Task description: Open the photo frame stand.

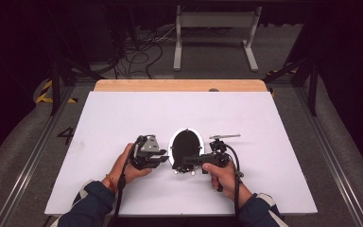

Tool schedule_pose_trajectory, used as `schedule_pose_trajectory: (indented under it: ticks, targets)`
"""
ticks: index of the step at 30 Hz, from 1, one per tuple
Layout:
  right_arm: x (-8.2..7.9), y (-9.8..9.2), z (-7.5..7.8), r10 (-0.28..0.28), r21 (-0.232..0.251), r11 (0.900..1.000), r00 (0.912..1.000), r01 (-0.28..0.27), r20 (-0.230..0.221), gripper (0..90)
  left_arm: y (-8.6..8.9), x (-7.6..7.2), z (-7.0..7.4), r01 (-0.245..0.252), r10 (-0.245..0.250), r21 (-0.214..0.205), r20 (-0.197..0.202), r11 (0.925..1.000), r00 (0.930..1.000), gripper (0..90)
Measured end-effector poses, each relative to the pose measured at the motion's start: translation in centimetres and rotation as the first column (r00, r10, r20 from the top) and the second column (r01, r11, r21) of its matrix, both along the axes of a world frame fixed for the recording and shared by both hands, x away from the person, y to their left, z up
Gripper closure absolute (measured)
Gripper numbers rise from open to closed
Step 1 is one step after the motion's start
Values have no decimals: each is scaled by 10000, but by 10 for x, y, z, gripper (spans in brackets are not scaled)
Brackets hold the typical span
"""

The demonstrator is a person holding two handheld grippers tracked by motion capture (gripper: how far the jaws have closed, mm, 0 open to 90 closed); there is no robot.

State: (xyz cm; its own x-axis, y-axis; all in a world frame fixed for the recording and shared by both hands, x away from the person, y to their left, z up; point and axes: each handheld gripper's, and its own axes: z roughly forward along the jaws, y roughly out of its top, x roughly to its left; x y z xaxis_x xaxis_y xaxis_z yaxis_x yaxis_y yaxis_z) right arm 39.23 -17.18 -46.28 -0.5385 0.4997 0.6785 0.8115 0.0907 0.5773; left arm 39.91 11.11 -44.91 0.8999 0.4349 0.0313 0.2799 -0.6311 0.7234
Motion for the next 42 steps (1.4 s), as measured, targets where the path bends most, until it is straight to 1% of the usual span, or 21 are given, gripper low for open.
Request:
schedule_pose_trajectory:
  ticks: [2, 3, 6, 7, 8, 9, 11, 12, 13, 14, 15, 16, 17, 20, 24, 32, 34, 35, 37, 40, 42]
  targets:
    - [-1, 0, 1, 68, -77, 9999, 9999, -67, 128, 532, 1, 2, 0, -42, 41, -93, -103, 9999, 9999, 643]
    - [-1, 0, 1, 68, -77, 9999, 9999, -67, 128, 532, 2, 5, 0, -149, 144, -253, -194, 9996, 9997, 643]
    - [-2, 1, 3, 181, -232, 9996, 9991, -172, 388, 543, 5, 12, 2, -432, 374, -971, -606, 9943, 9975, 547]
    - [-2, 1, 4, 234, -295, 9993, 9986, -221, 471, 543, 5, 15, 1, -651, 571, -1131, -723, 9915, 9957, 508]
    - [-3, 2, 5, 330, -423, 9986, 9974, -303, 642, 543, 5, 18, 0, -652, 560, -1189, -791, 9908, 9953, 462]
    - [-4, 3, 6, 437, -518, 9979, 9955, -394, 845, 544, 4, 20, -1, -673, 560, -1246, -926, 9899, 9941, 454]
    - [-5, 4, 8, 680, -712, 9957, 9899, -594, 1248, 549, 3, 25, -1, -772, 649, -1324, -946, 9882, 9934, 413]
    - [-5, 4, 9, 751, -771, 9949, 9874, -648, 1393, 551, 3, 27, -1, -815, 644, -1556, -1119, 9845, 9916, 396]
    - [-6, 4, 10, 895, -866, 9933, 9829, -762, 1609, 554, 3, 28, 0, -807, 622, -1637, -1151, 9832, 9914, 393]
    - [-7, 5, 10, 962, -907, 9925, 9814, -819, 1664, 559, 5, 30, 0, -709, 551, -1602, -1010, 9845, 9934, 383]
    - [-7, 4, 10, 1023, -892, 9922, 9788, -876, 1773, 563, 5, 30, 0, -897, 661, -1853, -1298, 9786, 9893, 367]
    - [-7, 4, 10, 1084, -922, 9914, 9767, -925, 1853, 563, 6, 33, 0, -739, 511, -1882, -1234, 9794, 9910, 360]
    - [-7, 4, 10, 1108, -921, 9912, 9755, -946, 1901, 563, 6, 32, -1, -808, 530, -1994, -1410, 9766, 9886, 350]
    - [-8, 4, 10, 1228, -960, 9899, 9705, -1047, 2075, 563, 3, 33, -2, -645, 333, -2045, -1528, 9767, 9877, 320]
    - [-9, 4, 11, 1395, -1090, 9872, 9612, -1163, 2380, 563, -2, 36, -5, -633, 222, -2074, -1949, 9762, 9806, 297]
    - [-9, 4, 10, 1461, -1032, 9869, 9574, -1237, 2492, 563, -5, 44, -9, -645, 51, -2309, -2493, 9708, 9684, 281]
    - [-9, 4, 10, 1485, -1052, 9865, 9565, -1255, 2510, 563, -4, 46, -9, -595, -61, -2456, -2581, 9675, 9661, 294]
    - [-9, 4, 10, 1500, -1043, 9864, 9556, -1272, 2534, 563, -3, 47, -10, -610, -117, -2569, -2724, 9645, 9621, 307]
    - [-9, 4, 10, 1548, -1058, 9857, 9534, -1313, 2590, 563, -3, 47, -10, -606, -108, -2506, -2738, 9662, 9617, 360]
    - [-10, 4, 11, 1615, -1128, 9843, 9495, -1354, 2689, 562, 0, 49, -10, -699, -133, -2745, -2900, 9591, 9569, 411]
    - [-10, 3, 11, 1680, -1163, 9831, 9486, -1413, 2680, 562, 4, 49, -9, -724, -243, -3090, -2981, 9483, 9542, 463]
